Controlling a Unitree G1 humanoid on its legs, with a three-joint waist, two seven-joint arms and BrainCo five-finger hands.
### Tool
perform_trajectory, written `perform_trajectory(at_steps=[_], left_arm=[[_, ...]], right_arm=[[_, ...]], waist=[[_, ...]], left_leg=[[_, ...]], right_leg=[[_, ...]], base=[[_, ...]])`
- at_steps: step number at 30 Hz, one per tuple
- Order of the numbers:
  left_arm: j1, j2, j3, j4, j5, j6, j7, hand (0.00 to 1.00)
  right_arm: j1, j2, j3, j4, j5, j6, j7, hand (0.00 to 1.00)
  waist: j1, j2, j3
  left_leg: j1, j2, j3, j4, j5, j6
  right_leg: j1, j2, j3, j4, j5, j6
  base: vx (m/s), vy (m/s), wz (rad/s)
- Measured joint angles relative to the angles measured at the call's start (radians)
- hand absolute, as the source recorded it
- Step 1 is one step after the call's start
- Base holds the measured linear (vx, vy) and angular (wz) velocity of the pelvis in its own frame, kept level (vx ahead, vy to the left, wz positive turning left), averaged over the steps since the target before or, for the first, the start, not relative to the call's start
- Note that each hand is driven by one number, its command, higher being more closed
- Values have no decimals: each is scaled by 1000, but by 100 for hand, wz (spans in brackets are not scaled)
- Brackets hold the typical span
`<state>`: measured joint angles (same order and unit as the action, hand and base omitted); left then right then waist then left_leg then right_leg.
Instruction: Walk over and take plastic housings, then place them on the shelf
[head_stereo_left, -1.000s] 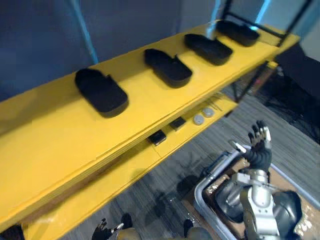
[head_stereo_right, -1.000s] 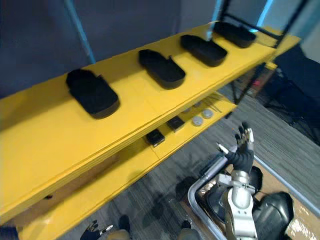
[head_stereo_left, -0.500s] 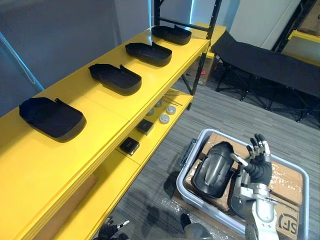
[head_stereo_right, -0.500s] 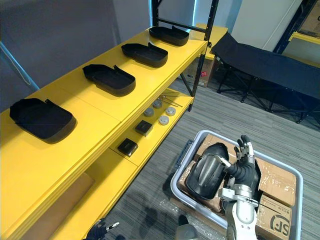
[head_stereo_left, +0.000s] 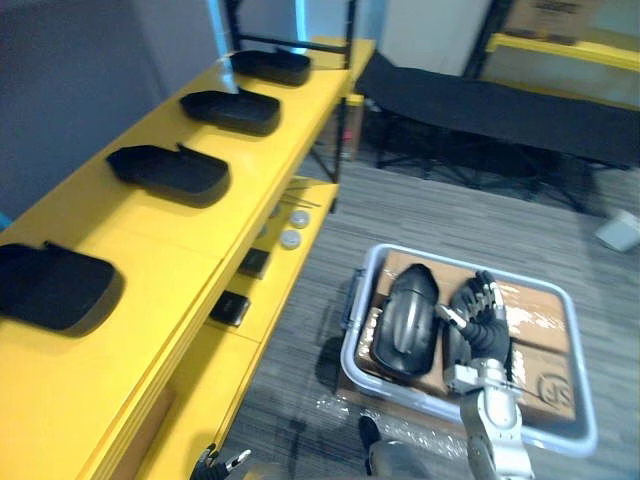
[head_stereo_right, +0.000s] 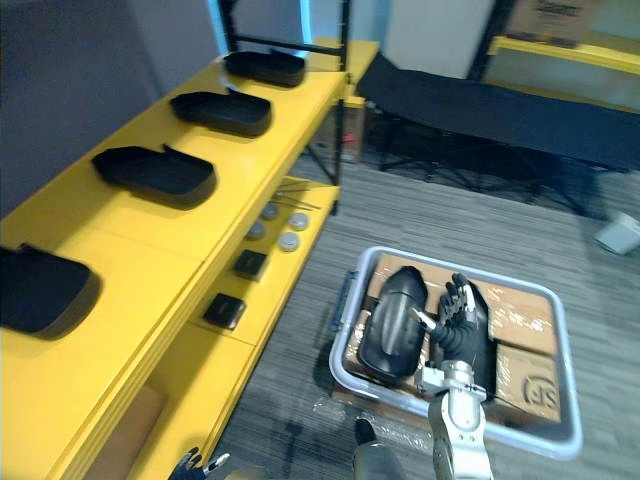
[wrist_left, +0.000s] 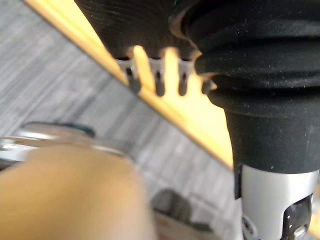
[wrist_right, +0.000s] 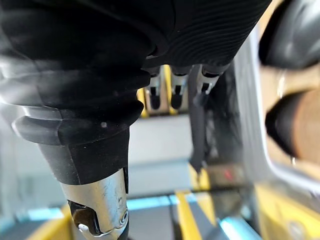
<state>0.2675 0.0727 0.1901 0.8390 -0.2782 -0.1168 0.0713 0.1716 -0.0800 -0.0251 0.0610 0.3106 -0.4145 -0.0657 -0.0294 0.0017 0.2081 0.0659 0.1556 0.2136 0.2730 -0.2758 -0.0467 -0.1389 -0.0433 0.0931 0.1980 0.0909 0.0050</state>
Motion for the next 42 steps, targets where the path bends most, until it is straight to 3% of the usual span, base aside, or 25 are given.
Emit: perform_trajectory(at_steps=[2, 4, 5, 6, 9, 10, 11, 12, 13, 14, 15, 16, 17, 19, 20, 22, 23, 25, 27, 31, 35, 42], left_arm=[[1, 13, 6, 5, 0, 14, 9, 0], [10, 32, 4, 13, 0, 17, 12, 0], [10, 37, 4, 20, 0, 16, 12, 0], [13, 41, 5, 47, -14, 8, 9, 0], [45, 42, 5, 46, -66, -12, -3, 0], [62, 44, 6, 45, -80, -18, -8, 0], [64, 15, 6, 47, -98, -20, -9, 0], [65, -7, 5, 44, -113, -25, -9, 0], [57, -47, 15, 41, -131, -39, -11, 0], [41, -75, 4, 41, -140, -42, -9, 0], [41, -77, -1, 37, -139, -45, -9, 0], [47, -80, -10, 35, -138, -50, -7, 0], [50, -80, -22, 28, -137, -56, -7, 0], [61, -73, -61, -2, -131, -57, -7, 0], [61, -54, -86, -23, -128, -57, -10, 0], [57, -41, -100, -43, -110, -54, -22, 0], [56, -35, -105, -49, -108, -52, -28, 0], [48, 6, -125, -73, -83, -39, -36, 0], [35, 28, -135, -72, -63, -31, -36, 0], [-10, 46, -171, -72, -68, -14, -33, 0], [-62, 38, -175, -75, -68, -15, -29, 0], [-104, 67, -211, -82, -68, -19, -33, 0]], right_arm=[[-22, 3, 56, 8, -14, -18, -36, 0], [-44, 13, 95, 12, -36, -18, -69, 0], [-45, 16, 99, 12, -48, -17, -78, 0], [-45, 18, 108, 15, -64, -9, -110, 0], [-34, 24, 112, 25, -96, 7, -130, 0], [-26, 29, 112, 25, -116, 16, -133, 0], [-34, 10, 102, 26, -139, 36, -131, 0], [-43, -2, 100, 26, -141, 48, -129, 0], [-68, -25, 87, 26, -149, 73, -128, 0], [-83, -57, 46, 28, -149, 110, -128, 0], [-73, -57, 27, 29, -148, 128, -129, 0], [-53, -71, -18, 30, -146, 159, -133, 0], [-40, -81, -42, 30, -146, 178, -134, 0], [-27, -86, -44, 30, -126, 194, -132, 0], [-16, -85, -42, 32, -124, 200, -132, 0], [-25, -76, -43, 49, -122, 202, -137, 0], [-29, -71, -43, 58, -120, 202, -139, 0], [-47, -49, -30, 116, -123, 203, -163, 0], [-72, -42, -32, 162, -129, 208, -200, 0], [-238, -52, -74, 303, -128, 225, -290, 0], [-494, -136, -101, 437, -126, 238, -352, 0], [-743, -254, -98, 595, -88, 266, -372, 0]], waist=[[24, 28, 4], [47, 26, 4], [51, 24, 3], [53, 20, 1], [55, -5, -14], [56, -41, -33], [60, -32, -39], [63, -26, -43], [69, -7, -34], [57, 39, -14], [44, 40, -14], [35, 46, -15], [34, 47, -14], [33, 48, -14], [32, 47, -13], [38, 33, -2], [41, 28, 1], [52, -8, 24], [61, -19, 34], [65, -6, 87], [84, 22, 176], [126, 16, 230]], left_leg=[[1, 86, 33, 13, 8, -17], [-2, 133, 50, 9, 23, -44], [-6, 143, 50, 9, 29, -54], [-16, 164, 45, 9, 43, -83], [-24, 185, 48, 15, 62, -134], [-34, 182, 49, 14, 77, -172], [-34, 213, 53, 2, 100, -208], [-34, 232, 59, -12, 118, -218], [-37, 262, 65, -34, 155, -216], [-65, 297, 47, -43, 208, -154], [-85, 292, 47, -45, 243, -114], [-100, 260, 39, -47, 256, -112], [-89, 196, 18, -57, 230, -152], [-83, 113, -7, -81, 195, -167], [-73, 100, -4, -118, 187, -152], [-56, 86, -6, -167, 193, -157], [-56, 78, -3, -166, 193, -156], [-59, 49, 14, -156, 188, -145], [-74, 26, 15, -157, 193, -134], [-131, 9, -7, -157, 216, -125], [-193, 8, -59, -162, 249, -124], [-227, 4, -89, -155, 250, -122]], right_leg=[[-10, -54, -62, 227, -60, -58], [-31, -117, -53, 321, -65, -71], [-35, -138, -49, 341, -65, -71], [-37, -194, -28, 369, -63, -70], [-34, -228, -38, 346, -45, -46], [-33, -250, -95, 285, 16, -11], [-5, -243, -172, 237, -95, 136], [14, -229, -204, 199, -132, 187], [37, -198, -239, 122, -196, 210], [36, -154, -264, 99, -196, 191], [36, -151, -277, 88, -195, 183], [54, -163, -284, 51, -180, 170], [76, -165, -282, 0, -152, 159], [92, -156, -277, -53, -118, 150], [88, -143, -281, -64, -109, 151], [90, -138, -279, -97, -78, 161], [93, -144, -276, -111, -66, 164], [107, -171, -268, -172, -20, 172], [105, -191, -270, -205, 3, 179], [75, -200, -285, -235, 39, 176], [53, -190, -317, -257, 74, 172], [37, -193, -345, -243, 77, 176]], base=[[-95, 28, -69], [-81, -75, -49], [-127, -326, -25], [-98, -350, -6], [-47, -343, -7], [-22, -527, -25], [-5, -526, -38], [27, -610, -59], [-10, -567, -37], [-27, -559, -11], [-46, -396, 24], [-6, -256, 16], [-1, -193, -5], [-4, -73, -21], [-36, -41, -12], [-61, 6, -7], [-119, 79, -15], [-139, 110, -15], [-78, 70, 0], [-89, 33, 10], [-54, -18, 24], [-5, 13, 12]])
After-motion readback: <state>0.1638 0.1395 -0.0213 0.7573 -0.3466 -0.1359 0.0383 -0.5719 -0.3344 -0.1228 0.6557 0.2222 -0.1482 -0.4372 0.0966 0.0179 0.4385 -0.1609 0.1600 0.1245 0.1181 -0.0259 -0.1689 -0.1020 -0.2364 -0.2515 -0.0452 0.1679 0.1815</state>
